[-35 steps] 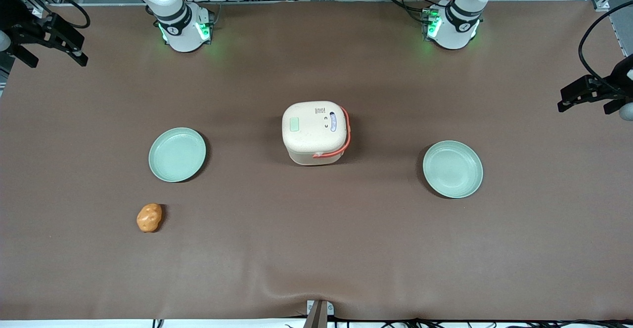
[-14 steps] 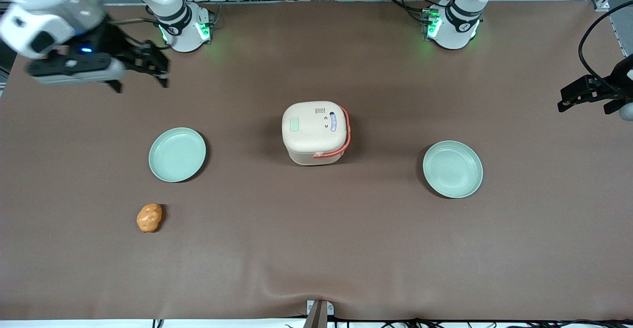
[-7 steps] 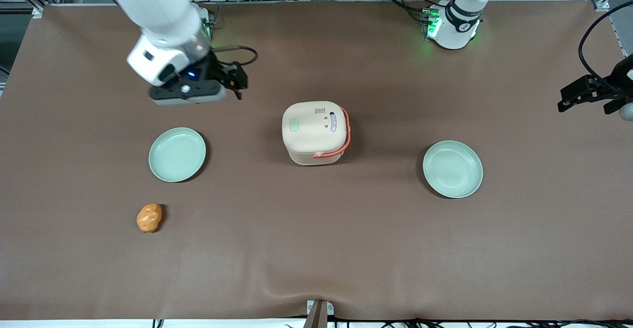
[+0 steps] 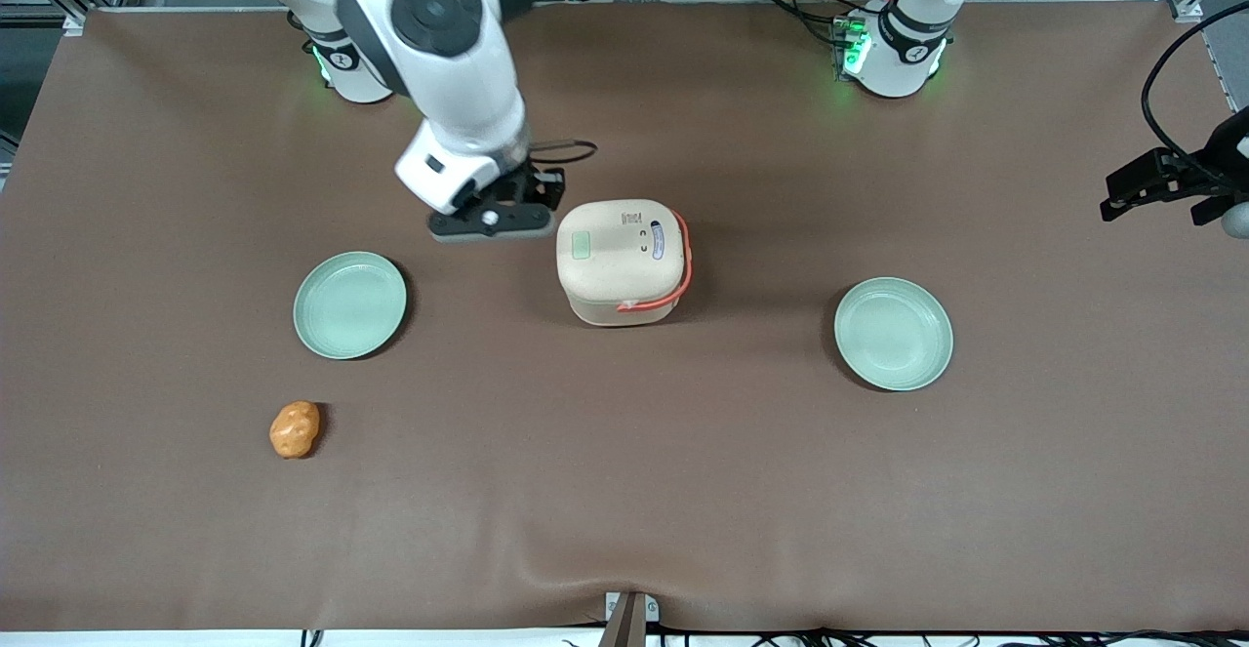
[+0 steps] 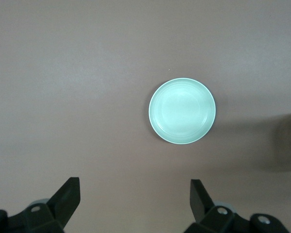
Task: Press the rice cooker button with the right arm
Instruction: 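Move the right gripper over the white rice cooker's green button, then lower the closed right gripper and press down on the green button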
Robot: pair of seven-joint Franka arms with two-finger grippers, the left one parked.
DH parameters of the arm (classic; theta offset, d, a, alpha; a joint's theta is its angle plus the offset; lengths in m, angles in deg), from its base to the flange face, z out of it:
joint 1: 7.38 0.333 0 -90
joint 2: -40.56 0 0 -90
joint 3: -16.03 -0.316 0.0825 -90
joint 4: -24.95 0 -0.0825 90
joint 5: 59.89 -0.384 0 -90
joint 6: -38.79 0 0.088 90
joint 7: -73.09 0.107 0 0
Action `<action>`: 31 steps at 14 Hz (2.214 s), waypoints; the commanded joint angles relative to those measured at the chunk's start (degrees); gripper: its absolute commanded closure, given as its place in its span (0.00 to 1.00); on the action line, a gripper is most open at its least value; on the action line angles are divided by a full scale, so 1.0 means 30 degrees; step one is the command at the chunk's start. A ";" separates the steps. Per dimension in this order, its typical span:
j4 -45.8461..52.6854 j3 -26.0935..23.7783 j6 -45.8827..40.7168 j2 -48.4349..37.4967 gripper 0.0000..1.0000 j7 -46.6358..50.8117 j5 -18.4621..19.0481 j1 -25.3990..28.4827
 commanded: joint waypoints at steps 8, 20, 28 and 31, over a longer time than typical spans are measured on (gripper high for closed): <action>-0.1556 0.0197 0.2829 0.1522 1.00 0.1445 0.0420 0.1615; -0.1556 0.0226 0.3943 0.3045 1.00 0.2766 0.0830 0.2174; -0.1557 0.0197 0.4297 0.3663 1.00 0.4202 0.1855 0.2146; -0.0943 0.0197 0.3156 0.3106 1.00 0.4142 0.1797 0.2144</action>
